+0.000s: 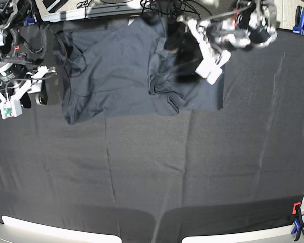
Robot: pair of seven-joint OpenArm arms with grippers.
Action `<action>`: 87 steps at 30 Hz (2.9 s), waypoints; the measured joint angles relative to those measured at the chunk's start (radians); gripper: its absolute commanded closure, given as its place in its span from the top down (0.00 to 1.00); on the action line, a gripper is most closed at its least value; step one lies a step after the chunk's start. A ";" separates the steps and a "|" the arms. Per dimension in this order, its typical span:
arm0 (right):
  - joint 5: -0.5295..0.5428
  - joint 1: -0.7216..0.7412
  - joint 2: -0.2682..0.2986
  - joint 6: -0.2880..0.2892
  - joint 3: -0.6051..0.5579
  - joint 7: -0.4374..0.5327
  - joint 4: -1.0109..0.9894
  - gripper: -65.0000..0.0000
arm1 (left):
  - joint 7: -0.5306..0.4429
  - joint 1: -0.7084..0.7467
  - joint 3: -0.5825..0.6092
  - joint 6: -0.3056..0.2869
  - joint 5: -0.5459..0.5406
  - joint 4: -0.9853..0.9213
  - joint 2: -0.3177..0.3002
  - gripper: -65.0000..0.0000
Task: Layout the t-shirt on the table in an organized manner, then fold the t-shirt properly
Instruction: 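Press and smooth the folded layer with the left gripper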
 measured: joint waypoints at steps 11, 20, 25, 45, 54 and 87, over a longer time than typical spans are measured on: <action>0.000 0.000 0.001 0.000 0.000 0.000 0.000 0.39 | -0.159 -0.002 0.299 0.099 0.158 -0.055 0.000 0.45; 0.001 0.000 0.001 0.000 0.000 0.000 0.000 0.39 | -0.240 -0.166 0.566 0.101 0.152 -0.054 -0.004 0.45; 0.001 0.000 0.000 0.000 0.000 0.000 0.000 0.39 | -0.205 -0.245 0.472 0.183 0.154 -0.042 -0.003 0.45; 0.071 0.000 0.000 0.000 0.000 0.000 0.000 0.39 | -0.206 -0.228 0.181 0.205 0.254 -0.189 -0.006 0.45; 0.072 0.000 0.001 0.000 0.000 -0.010 0.000 0.39 | -0.294 -0.373 0.329 0.231 0.281 -0.312 -0.003 0.45; 0.267 0.000 0.000 0.103 0.000 -0.064 0.000 0.39 | -0.320 -0.043 0.173 0.058 0.264 -0.032 -0.266 0.45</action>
